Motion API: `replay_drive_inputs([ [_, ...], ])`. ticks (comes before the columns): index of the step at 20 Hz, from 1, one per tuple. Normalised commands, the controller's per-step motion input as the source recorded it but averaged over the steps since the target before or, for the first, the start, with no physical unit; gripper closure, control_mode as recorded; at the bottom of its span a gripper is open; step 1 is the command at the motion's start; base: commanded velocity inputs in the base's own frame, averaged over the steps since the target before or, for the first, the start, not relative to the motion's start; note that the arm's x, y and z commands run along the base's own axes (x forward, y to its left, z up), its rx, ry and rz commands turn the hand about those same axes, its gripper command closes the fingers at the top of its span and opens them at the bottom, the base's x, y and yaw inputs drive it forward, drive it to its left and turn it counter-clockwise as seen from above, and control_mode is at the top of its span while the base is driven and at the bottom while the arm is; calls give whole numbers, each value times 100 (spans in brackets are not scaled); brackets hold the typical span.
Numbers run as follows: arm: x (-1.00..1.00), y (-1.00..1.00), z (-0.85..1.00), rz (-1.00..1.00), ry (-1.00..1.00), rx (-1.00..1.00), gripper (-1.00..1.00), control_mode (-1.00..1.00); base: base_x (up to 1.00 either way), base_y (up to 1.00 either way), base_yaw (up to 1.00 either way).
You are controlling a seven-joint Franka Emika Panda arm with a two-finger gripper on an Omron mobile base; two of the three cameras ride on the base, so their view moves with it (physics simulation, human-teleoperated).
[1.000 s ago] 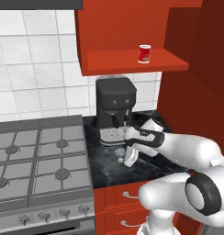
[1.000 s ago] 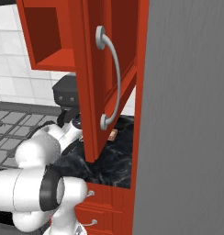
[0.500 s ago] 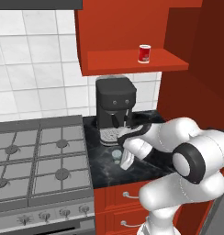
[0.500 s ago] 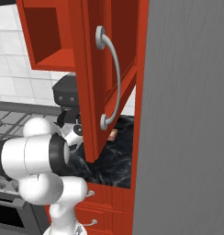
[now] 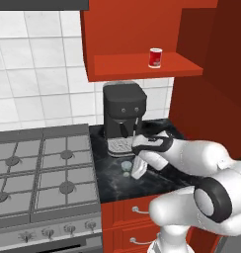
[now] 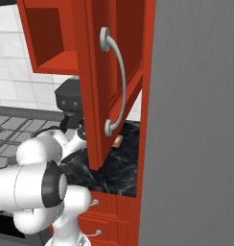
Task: Restock the canned food cabinet by taking the new fresh canned food from the counter and placing it in the cabinet. Then, take the old canned food from the cabinet and place it on the counter.
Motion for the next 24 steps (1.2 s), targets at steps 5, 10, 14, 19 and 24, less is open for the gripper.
replay_drive_inputs([
  [5,-55,-1,100,-1,-1,5,-100,-100,0,0,0],
  [10,-77,-9,100,-2,-3,5,-100,-100,0,0,0],
  [14,-83,-4,100,-2,-10,2,-100,-100,0,0,0],
  [19,-96,0,100,-2,-20,0,-100,-100,0,0,0],
  [24,-61,25,100,0,-21,-6,-100,-100,0,0,0],
])
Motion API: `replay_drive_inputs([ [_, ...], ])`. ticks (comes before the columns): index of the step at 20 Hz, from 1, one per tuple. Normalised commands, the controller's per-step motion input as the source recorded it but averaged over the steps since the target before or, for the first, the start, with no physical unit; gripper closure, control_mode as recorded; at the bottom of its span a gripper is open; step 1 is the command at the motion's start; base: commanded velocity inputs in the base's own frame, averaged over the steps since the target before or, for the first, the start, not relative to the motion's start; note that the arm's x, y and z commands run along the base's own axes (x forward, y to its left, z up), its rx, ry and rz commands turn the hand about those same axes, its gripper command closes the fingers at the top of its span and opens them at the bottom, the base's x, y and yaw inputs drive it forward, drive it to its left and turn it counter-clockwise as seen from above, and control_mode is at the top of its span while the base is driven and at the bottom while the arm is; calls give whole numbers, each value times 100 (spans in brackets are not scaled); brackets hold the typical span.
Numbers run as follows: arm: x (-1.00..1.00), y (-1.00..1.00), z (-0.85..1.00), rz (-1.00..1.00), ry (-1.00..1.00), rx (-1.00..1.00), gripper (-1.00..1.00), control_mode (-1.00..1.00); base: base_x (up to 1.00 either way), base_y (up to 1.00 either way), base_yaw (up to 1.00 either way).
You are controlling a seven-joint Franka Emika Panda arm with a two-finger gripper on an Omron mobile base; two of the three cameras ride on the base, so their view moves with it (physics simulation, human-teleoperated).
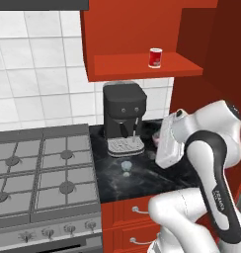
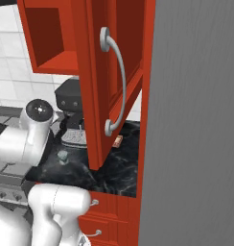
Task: Restock the canned food cabinet by taking the new fresh canned food from the counter and placing it in the cabinet. Then, take the old canned food from the cabinet and place it on the counter.
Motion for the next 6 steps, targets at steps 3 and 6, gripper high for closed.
replay_drive_inputs([
  [3,-37,-16,71,6,-8,1,-100,-100,0,0,0],
  [6,0,0,0,0,0,0,-100,-100,0,0,0],
])
